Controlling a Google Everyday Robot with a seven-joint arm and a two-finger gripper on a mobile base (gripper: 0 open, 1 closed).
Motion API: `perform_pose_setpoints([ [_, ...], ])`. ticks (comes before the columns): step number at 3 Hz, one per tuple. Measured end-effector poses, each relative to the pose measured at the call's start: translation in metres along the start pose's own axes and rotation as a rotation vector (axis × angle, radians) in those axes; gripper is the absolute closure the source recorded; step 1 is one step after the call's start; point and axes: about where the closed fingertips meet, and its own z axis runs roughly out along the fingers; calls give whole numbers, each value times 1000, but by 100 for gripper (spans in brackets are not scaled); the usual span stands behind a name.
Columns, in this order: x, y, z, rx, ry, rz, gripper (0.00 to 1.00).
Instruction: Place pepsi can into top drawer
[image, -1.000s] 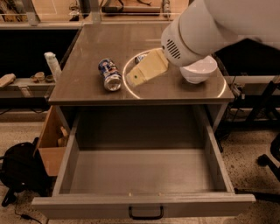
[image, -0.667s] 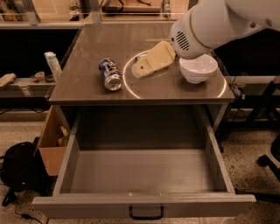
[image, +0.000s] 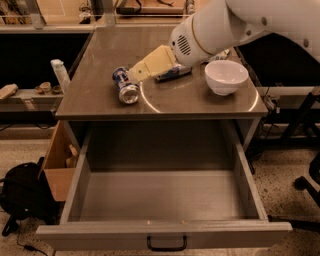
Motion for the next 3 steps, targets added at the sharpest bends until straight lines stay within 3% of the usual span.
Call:
perform_pose_setpoints([
  [3, -14, -8, 25, -5, -33, 10, 0],
])
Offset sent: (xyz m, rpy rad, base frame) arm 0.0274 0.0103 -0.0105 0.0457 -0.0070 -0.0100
